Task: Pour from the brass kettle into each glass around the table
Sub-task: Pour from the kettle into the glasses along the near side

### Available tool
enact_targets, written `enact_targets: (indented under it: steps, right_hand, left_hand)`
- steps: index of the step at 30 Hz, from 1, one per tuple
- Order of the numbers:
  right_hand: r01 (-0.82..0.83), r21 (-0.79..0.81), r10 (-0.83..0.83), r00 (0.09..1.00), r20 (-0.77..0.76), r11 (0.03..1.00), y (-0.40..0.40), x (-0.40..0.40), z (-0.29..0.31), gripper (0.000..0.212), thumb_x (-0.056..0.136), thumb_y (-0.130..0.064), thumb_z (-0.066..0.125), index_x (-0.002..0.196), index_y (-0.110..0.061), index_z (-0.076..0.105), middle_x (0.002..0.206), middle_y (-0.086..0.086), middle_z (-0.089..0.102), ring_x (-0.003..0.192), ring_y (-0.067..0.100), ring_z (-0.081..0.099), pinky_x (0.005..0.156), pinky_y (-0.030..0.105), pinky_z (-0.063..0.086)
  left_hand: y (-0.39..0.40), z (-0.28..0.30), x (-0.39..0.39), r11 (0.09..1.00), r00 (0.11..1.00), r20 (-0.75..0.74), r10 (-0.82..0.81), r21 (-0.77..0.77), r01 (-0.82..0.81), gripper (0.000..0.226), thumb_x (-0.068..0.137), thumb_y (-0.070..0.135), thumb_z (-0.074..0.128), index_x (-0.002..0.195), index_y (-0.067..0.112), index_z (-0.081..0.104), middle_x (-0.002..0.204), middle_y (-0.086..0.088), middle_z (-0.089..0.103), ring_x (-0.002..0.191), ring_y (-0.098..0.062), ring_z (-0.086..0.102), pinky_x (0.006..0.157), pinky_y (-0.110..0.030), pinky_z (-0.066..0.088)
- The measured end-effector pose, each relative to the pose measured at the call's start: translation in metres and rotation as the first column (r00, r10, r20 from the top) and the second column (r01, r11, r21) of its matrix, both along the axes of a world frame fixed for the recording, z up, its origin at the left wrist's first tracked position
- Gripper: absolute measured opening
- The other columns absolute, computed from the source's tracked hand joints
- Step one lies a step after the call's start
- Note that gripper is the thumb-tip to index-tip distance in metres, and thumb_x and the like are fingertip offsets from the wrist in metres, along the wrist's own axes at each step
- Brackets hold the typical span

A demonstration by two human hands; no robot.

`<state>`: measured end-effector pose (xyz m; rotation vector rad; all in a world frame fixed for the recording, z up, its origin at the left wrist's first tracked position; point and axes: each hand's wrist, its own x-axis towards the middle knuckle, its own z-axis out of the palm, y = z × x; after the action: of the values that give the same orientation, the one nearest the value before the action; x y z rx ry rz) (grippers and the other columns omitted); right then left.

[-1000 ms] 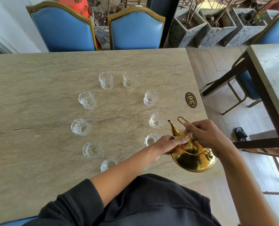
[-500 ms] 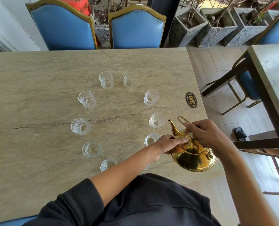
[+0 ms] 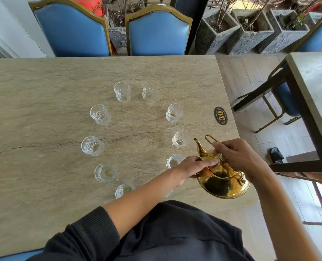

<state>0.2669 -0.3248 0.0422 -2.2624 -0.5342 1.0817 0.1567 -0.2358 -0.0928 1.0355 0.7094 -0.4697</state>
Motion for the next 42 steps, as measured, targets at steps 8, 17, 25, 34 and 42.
enact_targets:
  steps: [8, 17, 25, 34, 42]
  right_hand:
    - [0.025, 0.014, -0.024, 0.999, -0.045, 1.000, -0.001, 0.002, 0.000, 0.040, 0.100, -0.033, 0.058, 0.077, -0.004, 0.073, 0.048, 0.001, 0.045, 0.038, 0.009, 0.036, 0.039, 0.020, 0.030]
    - [0.059, 0.041, -0.052, 0.985, -0.164, 0.997, 0.006, 0.011, 0.006, 0.039, 0.100, -0.032, 0.056, 0.082, 0.000, 0.069, 0.055, 0.006, 0.043, 0.042, 0.011, 0.034, 0.038, 0.020, 0.028]
    - [0.018, 0.101, -0.009, 0.996, -0.092, 0.995, 0.039, 0.029, 0.023, 0.032, 0.102, -0.030, 0.053, 0.091, -0.005, 0.070, 0.058, 0.005, 0.048, 0.043, 0.011, 0.039, 0.042, 0.024, 0.030]
    - [-0.042, 0.124, 0.042, 0.999, 0.005, 0.991, 0.087, 0.058, 0.021, 0.024, 0.101, -0.033, 0.056, 0.101, -0.012, 0.067, 0.066, 0.011, 0.051, 0.046, 0.014, 0.040, 0.046, 0.030, 0.031]
    - [-0.082, 0.071, 0.078, 0.995, 0.060, 0.994, 0.109, 0.073, 0.012, 0.026, 0.100, -0.036, 0.057, 0.100, -0.013, 0.068, 0.072, 0.010, 0.058, 0.040, 0.005, 0.042, 0.041, 0.023, 0.033]
  left_hand:
    - [0.002, 0.002, 0.000, 1.000, 1.000, -0.015, -0.013, 0.011, 0.013, 0.032, 0.093, 0.055, 0.078, 0.101, 0.025, 0.070, 0.115, -0.008, 0.079, 0.127, -0.029, 0.069, 0.113, -0.042, 0.048]
    - [0.019, 0.002, 0.004, 0.987, 0.997, -0.031, -0.074, 0.138, 0.077, 0.058, 0.074, 0.075, 0.080, 0.101, 0.024, 0.077, 0.113, -0.007, 0.083, 0.117, -0.025, 0.072, 0.118, -0.048, 0.047]
    - [0.049, 0.024, 0.020, 0.979, 0.998, -0.015, 0.059, 0.199, -0.055, 0.063, 0.084, 0.068, 0.080, 0.124, 0.022, 0.065, 0.122, -0.001, 0.073, 0.112, -0.016, 0.066, 0.098, -0.034, 0.042]
    - [0.079, 0.017, 0.051, 0.955, 0.980, 0.029, 0.197, 0.220, -0.198, 0.059, 0.073, 0.073, 0.085, 0.105, 0.027, 0.067, 0.111, 0.000, 0.077, 0.112, -0.020, 0.071, 0.111, -0.043, 0.053]
    - [0.091, 0.002, 0.065, 0.959, 0.980, 0.029, 0.197, 0.200, -0.199, 0.043, 0.083, 0.065, 0.082, 0.088, 0.024, 0.072, 0.098, -0.002, 0.081, 0.113, -0.025, 0.076, 0.097, -0.036, 0.054]
